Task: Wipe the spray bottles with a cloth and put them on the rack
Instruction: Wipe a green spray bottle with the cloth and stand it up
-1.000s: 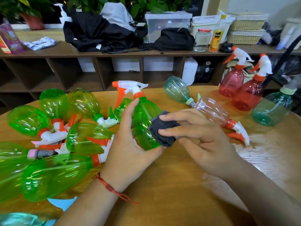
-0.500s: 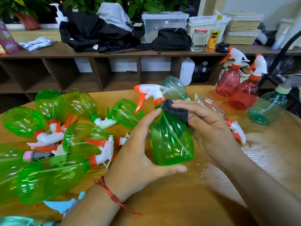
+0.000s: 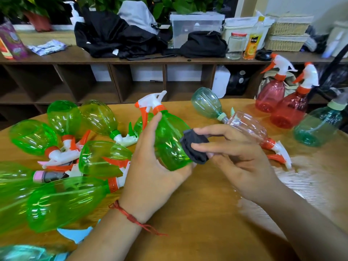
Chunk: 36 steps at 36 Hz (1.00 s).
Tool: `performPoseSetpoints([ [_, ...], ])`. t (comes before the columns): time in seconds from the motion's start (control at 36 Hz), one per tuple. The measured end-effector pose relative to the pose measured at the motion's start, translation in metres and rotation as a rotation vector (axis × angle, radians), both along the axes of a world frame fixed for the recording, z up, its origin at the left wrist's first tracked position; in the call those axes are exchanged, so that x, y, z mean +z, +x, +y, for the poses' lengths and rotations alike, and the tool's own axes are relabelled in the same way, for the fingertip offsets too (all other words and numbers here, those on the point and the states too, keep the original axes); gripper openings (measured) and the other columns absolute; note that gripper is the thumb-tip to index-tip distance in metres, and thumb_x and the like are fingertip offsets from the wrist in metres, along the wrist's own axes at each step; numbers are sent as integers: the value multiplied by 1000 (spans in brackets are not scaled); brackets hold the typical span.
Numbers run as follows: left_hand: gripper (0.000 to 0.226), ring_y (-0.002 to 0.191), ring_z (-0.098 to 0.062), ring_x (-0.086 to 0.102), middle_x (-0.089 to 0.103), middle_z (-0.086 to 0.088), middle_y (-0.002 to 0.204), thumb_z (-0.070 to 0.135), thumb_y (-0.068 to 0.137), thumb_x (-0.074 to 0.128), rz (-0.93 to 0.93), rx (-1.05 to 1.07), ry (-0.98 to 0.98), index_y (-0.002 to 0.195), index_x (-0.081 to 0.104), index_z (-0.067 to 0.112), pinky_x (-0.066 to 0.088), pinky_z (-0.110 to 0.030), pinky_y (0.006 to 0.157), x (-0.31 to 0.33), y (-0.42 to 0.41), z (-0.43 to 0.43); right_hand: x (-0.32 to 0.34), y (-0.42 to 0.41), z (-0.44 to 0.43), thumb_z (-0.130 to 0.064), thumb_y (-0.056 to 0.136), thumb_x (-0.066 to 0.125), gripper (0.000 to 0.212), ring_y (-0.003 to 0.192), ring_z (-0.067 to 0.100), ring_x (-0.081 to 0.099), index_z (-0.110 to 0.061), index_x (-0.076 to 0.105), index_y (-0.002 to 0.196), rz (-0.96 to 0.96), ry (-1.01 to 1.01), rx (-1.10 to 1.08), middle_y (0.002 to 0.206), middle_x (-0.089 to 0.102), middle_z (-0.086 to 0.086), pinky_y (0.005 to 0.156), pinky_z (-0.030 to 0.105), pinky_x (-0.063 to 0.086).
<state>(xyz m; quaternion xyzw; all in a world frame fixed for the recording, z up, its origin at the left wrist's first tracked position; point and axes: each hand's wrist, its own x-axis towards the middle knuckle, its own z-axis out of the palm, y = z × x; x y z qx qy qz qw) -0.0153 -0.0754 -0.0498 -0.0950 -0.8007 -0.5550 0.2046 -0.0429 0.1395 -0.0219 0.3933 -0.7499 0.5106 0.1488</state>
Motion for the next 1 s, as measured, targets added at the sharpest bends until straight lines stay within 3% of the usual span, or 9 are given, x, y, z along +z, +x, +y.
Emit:
performPoseSetpoints([
  [0.22, 114, 147, -21, 50, 50, 7, 159, 46, 68, 97, -24, -26, -39, 161, 30, 47, 48, -49, 116, 1, 4, 3, 1, -3, 5, 9, 98, 57, 31, 131, 33, 60, -3, 74, 122, -16, -26, 3, 137, 64, 15, 109, 45, 50],
  [0.42, 115, 148, -13, 48, 43, 22, 160, 38, 69, 101, -14, -234, -179, 162, 33, 39, 49, -43, 116, 11, 17, 10, -3, -13, 6, 9, 102, 47, 38, 140, 29, 56, -6, 73, 126, -314, -281, 13, 142, 64, 14, 117, 49, 46],
  [0.56, 120, 149, -6, 45, 40, 26, 161, 47, 64, 101, 17, -283, -205, 161, 30, 43, 43, -31, 121, 12, 19, 11, 1, -12, 4, 4, 99, 46, 48, 135, 24, 61, -23, 83, 114, -487, -493, 107, 140, 67, 6, 101, 33, 54],
  [0.67, 120, 150, -4, 41, 36, 29, 161, 57, 65, 98, 47, -197, -330, 162, 30, 39, 39, -24, 120, 11, 16, 11, -3, -13, 4, 3, 100, 47, 42, 137, 31, 59, -16, 80, 119, -464, -459, 85, 142, 64, 15, 106, 40, 53],
  [0.78, 112, 144, -4, 46, 43, 23, 156, 46, 71, 98, 72, -110, -352, 161, 32, 33, 38, -17, 117, 8, 17, 18, -6, -14, 5, 13, 103, 49, 40, 137, 31, 59, -8, 76, 124, -349, -277, -8, 139, 67, 13, 115, 55, 47],
  [0.94, 116, 144, -3, 47, 46, 16, 155, 32, 69, 98, 2, -29, -243, 161, 29, 34, 40, -23, 118, 6, 15, 18, -8, -6, -1, 8, 101, 54, 33, 134, 26, 61, -5, 74, 123, -168, -90, -51, 139, 67, 7, 114, 45, 49],
  [1.0, 116, 146, -9, 47, 47, 13, 156, 35, 68, 98, -10, -7, -171, 162, 30, 36, 43, -33, 120, 5, 11, 13, -8, -4, -1, 8, 100, 55, 33, 133, 27, 61, -6, 75, 123, -104, -50, -42, 139, 67, 6, 111, 48, 51],
])
